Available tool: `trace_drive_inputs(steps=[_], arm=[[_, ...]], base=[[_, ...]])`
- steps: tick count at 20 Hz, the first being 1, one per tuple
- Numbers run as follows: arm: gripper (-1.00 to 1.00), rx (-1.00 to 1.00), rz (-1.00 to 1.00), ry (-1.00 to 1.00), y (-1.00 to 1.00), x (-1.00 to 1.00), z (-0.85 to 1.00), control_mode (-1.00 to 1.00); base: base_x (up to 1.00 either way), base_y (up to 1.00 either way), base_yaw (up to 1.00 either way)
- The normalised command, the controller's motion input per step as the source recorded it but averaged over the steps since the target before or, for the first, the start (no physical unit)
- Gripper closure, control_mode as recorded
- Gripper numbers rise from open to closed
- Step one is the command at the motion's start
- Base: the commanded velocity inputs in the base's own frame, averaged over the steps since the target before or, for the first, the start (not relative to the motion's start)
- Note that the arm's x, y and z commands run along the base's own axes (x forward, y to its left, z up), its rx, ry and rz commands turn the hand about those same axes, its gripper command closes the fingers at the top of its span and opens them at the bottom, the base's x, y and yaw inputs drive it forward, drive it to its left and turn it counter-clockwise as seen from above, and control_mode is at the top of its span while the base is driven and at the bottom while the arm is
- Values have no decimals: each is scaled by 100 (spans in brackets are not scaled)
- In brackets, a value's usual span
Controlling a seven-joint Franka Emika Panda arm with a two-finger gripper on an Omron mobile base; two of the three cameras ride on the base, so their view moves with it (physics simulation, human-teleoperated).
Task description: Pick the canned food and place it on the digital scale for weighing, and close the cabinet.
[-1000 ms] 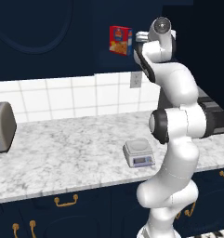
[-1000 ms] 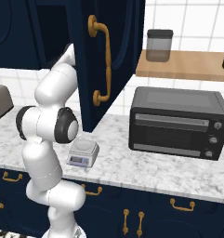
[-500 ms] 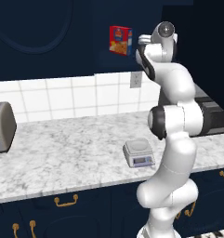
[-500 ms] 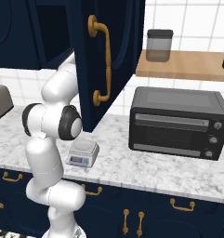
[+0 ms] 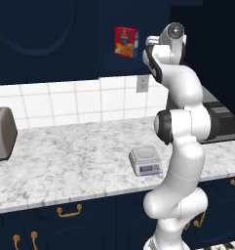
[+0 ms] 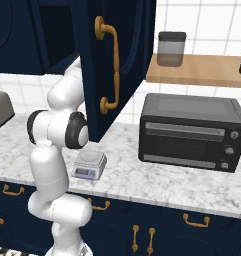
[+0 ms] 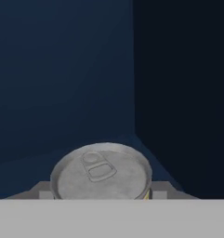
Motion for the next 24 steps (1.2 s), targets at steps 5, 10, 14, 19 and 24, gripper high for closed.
trace_drive_inputs(steps=[5,10,14,19,24], arm=[[100,-1,7,-9,4,-57,0,-100],[100,0,5,-3,3,-70,-1,-100],[100,-1,0,0,14,-97,-8,-100],[100,-7,0,-3,89,-100,-20,-100],[100,-6,0,-2,95,-100,-6,-100]], base=[[0,0,0],[0,0,0],[0,0,0],[0,0,0],[0,0,0]])
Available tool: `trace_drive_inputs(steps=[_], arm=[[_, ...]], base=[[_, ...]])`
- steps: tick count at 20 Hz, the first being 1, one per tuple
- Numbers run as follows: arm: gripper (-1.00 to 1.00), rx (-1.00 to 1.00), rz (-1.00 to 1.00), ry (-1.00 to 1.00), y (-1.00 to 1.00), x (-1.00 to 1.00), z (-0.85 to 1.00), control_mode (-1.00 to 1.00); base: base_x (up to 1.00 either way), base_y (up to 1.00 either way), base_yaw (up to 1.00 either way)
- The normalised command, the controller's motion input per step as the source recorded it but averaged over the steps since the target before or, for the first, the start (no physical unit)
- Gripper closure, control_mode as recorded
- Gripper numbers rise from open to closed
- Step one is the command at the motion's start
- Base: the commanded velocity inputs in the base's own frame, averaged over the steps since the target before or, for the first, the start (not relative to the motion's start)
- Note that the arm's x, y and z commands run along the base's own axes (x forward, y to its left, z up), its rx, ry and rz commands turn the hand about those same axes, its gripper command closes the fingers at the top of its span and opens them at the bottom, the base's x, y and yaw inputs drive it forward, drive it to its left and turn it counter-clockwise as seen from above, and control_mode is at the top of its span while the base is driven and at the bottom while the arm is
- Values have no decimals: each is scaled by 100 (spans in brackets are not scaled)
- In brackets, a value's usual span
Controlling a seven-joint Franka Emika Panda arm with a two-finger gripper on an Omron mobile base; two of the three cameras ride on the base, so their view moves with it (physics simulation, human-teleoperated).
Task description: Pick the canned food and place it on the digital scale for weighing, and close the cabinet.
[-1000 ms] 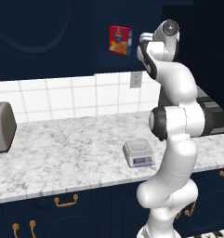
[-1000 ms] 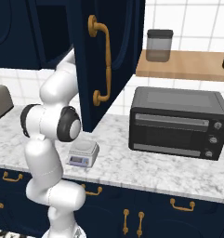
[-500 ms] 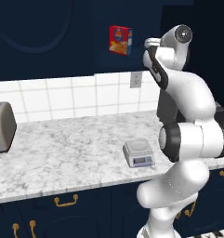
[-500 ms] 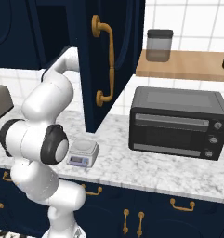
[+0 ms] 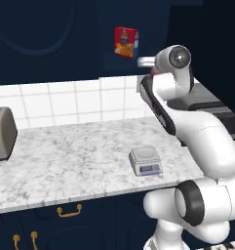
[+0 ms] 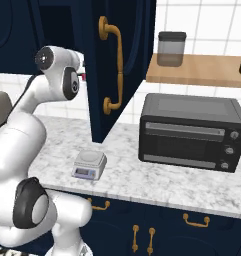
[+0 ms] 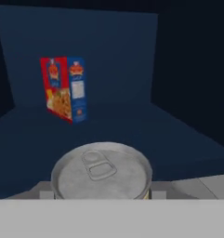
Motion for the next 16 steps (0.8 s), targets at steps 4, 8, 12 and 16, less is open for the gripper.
trace_drive_inputs(steps=[4,8,12,16], arm=[[100,0,0,-1,58,-100,-16,-100],[100,4,0,2,28,-96,-24,-100],[100,0,16,0,27,-76,-64,-100],[100,-1,33,0,22,-21,-63,-100]], base=[[0,0,0],[0,0,0],[0,0,0],[0,0,0]])
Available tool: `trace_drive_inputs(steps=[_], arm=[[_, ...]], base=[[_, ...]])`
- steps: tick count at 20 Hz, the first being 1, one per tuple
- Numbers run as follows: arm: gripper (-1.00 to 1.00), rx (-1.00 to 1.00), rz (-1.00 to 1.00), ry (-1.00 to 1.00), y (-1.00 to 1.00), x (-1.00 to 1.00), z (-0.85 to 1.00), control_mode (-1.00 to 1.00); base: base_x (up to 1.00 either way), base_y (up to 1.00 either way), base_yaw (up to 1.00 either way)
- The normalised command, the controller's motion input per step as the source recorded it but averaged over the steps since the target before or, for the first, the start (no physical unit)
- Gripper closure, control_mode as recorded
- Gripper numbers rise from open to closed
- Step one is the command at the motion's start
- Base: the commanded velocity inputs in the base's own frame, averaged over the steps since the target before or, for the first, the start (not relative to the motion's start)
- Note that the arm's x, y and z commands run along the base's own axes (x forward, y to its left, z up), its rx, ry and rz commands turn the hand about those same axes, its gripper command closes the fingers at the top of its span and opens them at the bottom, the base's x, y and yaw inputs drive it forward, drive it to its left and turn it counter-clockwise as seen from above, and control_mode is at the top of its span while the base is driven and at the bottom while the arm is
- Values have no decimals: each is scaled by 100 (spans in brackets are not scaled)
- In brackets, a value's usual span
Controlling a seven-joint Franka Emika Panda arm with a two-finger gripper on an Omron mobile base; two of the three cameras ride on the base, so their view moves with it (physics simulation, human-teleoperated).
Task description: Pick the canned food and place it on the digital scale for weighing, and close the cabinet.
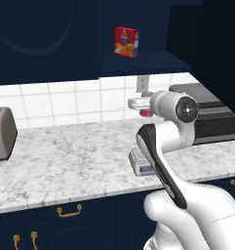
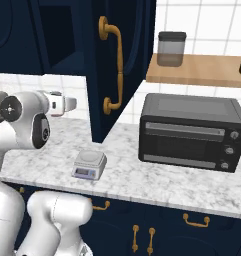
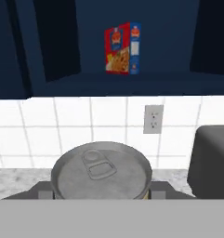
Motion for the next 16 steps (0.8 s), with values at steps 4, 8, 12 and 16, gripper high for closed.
trace_drive_inputs(steps=[4,8,12,16], arm=[[100,-3,46,0,12,1,-22,-100],[100,-3,49,-2,5,0,-31,-100],[100,-12,45,-14,44,18,-73,-100],[100,-3,46,-6,13,66,-26,-100]], base=[[0,0,0],[0,0,0],[0,0,0],[0,0,0]])
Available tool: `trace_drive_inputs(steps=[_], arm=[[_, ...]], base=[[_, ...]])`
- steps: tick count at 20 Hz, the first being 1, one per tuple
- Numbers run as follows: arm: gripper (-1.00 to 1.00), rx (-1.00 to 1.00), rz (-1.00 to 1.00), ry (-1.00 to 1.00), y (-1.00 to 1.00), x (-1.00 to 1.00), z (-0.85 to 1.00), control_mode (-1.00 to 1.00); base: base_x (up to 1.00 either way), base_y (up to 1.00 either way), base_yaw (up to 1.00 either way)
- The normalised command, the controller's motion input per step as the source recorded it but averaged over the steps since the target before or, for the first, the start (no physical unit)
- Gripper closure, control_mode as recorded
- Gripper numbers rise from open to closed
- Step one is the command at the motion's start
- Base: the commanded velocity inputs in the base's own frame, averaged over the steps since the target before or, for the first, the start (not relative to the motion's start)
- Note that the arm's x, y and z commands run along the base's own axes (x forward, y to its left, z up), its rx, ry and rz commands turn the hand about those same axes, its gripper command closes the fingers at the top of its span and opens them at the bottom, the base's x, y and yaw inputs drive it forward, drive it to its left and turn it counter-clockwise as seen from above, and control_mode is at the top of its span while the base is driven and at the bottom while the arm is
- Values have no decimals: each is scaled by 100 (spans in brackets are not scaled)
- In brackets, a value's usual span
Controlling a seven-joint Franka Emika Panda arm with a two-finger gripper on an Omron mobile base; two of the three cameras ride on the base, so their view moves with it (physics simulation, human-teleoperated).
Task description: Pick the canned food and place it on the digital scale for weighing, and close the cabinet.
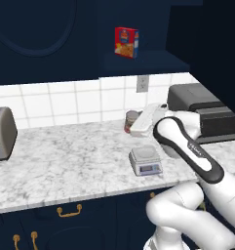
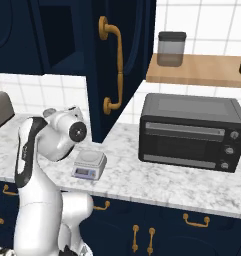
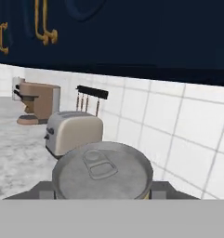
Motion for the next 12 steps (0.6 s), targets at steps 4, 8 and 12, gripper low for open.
trace_drive_inputs(steps=[4,8,12], arm=[[100,0,52,1,0,45,-14,-100],[100,0,40,0,6,0,-23,-100],[100,-3,9,0,0,-4,-10,-100]], base=[[0,0,0],[0,0,0],[0,0,0]])
